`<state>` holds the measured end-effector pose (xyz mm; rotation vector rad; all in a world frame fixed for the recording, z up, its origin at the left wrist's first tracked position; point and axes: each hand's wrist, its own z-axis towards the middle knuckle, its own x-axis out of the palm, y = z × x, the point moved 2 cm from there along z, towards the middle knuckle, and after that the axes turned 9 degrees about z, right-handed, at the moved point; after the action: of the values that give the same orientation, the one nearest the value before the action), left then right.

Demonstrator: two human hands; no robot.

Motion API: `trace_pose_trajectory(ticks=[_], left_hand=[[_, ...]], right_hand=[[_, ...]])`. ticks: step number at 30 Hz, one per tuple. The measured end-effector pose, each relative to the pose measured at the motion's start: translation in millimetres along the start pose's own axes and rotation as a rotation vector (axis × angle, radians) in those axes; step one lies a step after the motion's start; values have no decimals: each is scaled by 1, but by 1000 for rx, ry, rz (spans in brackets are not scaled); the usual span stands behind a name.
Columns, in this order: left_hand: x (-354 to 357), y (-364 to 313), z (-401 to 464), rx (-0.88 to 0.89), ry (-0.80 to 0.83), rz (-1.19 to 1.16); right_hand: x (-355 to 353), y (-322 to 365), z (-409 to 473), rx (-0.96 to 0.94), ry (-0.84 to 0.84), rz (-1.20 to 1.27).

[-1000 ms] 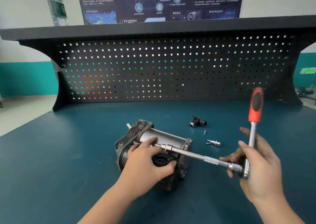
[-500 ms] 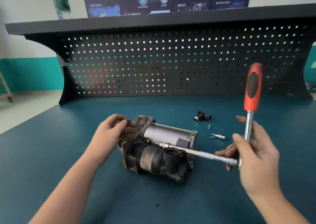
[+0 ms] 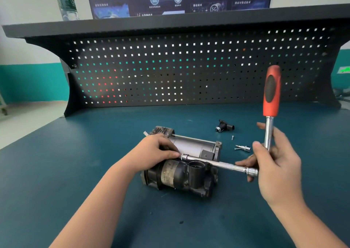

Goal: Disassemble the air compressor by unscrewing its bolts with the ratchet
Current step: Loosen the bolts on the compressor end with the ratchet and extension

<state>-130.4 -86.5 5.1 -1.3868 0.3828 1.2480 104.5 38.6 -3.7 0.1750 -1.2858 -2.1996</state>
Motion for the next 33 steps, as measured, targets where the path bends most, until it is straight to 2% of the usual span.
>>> trace_pose_trajectory(ticks=[2, 8, 10, 13, 16, 20, 25, 28, 33], left_hand=[[0, 2, 1, -10, -34, 12], [-1, 15, 0, 7, 11, -39], [-1, 25, -2, -65, -58, -239], [-1, 35, -2, -207, -161, -662], [0, 36, -1, -235, -168, -777], [-1, 33, -3, -198, -165, -623], [1, 20, -8, -54, -7, -322], [5, 16, -5, 53, 18, -121], [4, 17, -3, 12, -16, -142]], right_hand=[[3, 0, 6, 36, 2, 0], [8, -6, 13, 101, -26, 22], [8, -9, 9, 104, -46, 39], [5, -11, 5, 102, -54, 66], [4, -11, 5, 88, -46, 81], [2, -10, 4, 41, -24, 71], [1, -16, 2, 5, -11, 48], [-4, -17, 0, -23, -14, 55], [-5, -22, 4, -20, -28, 53]])
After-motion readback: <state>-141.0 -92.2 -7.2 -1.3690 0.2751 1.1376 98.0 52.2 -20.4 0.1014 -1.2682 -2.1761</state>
